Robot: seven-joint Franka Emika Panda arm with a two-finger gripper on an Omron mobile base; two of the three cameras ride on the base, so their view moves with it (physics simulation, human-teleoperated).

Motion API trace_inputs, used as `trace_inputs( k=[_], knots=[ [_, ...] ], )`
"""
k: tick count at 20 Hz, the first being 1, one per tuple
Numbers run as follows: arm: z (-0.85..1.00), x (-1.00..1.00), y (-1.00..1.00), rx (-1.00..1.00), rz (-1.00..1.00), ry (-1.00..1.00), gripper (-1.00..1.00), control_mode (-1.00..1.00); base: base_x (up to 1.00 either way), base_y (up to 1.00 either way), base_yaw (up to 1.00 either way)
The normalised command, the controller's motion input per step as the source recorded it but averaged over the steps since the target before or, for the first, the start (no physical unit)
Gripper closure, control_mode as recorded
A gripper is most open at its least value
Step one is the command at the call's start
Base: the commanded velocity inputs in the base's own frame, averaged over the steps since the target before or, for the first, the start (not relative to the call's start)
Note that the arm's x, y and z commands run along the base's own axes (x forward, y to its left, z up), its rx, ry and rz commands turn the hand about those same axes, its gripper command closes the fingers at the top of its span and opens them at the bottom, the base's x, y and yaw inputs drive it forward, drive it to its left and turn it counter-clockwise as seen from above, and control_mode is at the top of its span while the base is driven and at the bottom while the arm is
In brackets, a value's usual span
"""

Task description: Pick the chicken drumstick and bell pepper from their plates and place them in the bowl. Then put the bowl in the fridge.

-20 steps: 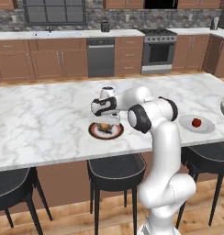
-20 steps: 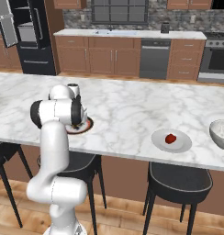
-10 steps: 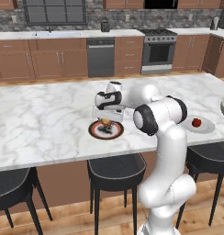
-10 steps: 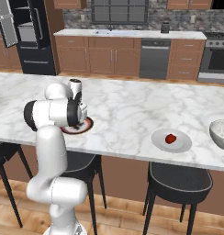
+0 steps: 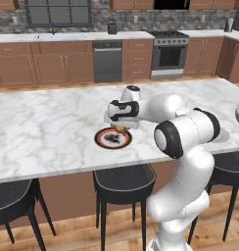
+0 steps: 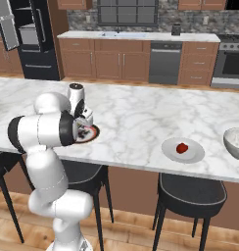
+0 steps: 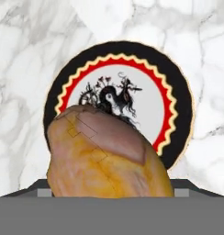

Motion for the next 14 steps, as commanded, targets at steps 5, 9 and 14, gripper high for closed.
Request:
trace_inputs(
  k=[5,9,14],
  knots=[
    [0.27,-0.51,-0.36,0.0,0.0,-0.11,1.0,-1.0,0.0,0.0,0.0],
    [0.4,-0.34,-0.31,0.0,0.0,0.02,1.0,-1.0,0.0,0.0,0.0],
    [0.36,-0.41,-0.32,0.0,0.06,0.02,1.0,-1.0,0.0,0.0,0.0]
  ],
)
